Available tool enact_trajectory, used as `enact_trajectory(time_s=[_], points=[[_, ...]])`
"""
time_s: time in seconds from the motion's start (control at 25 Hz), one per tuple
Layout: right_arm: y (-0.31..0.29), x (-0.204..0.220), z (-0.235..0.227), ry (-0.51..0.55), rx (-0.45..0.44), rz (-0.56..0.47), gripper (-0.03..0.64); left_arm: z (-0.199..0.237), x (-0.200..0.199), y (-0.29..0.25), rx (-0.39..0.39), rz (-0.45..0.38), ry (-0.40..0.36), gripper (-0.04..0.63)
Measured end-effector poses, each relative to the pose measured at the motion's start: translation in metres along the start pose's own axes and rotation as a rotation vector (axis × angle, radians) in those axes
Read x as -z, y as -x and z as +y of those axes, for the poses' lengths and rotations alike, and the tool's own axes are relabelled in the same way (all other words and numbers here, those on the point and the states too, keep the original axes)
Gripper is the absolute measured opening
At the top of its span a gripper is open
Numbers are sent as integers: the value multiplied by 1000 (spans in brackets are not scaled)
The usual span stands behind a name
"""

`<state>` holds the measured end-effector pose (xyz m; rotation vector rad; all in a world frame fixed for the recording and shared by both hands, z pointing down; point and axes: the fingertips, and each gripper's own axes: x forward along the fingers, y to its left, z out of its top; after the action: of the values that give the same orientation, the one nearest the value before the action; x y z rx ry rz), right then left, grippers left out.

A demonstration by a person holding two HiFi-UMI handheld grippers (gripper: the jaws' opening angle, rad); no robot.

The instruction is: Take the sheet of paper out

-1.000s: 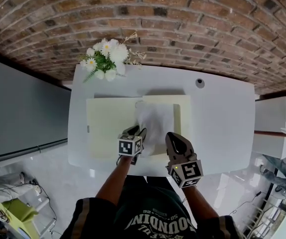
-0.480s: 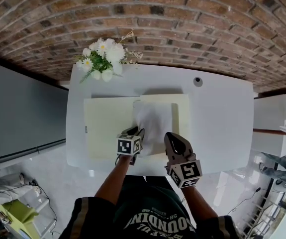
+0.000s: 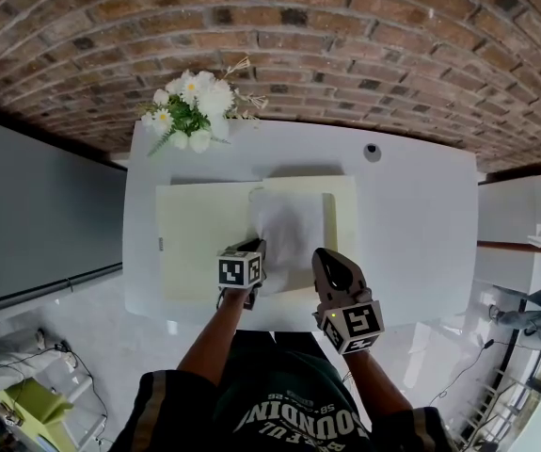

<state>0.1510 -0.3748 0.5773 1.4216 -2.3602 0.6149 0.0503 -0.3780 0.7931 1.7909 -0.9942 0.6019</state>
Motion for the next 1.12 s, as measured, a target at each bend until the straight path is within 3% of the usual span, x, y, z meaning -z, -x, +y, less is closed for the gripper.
enact_trajectory(time_s=[0.28, 0.72, 1.12], points=[[1, 1, 1, -6, 3, 0, 71, 0, 0, 0, 76, 3, 115, 16], [1, 2, 6, -1, 0, 1, 71, 0, -11, 13, 165, -9, 129, 14], [-3, 3, 14, 0, -8, 12, 71, 15, -22, 20, 172, 9, 122, 14]])
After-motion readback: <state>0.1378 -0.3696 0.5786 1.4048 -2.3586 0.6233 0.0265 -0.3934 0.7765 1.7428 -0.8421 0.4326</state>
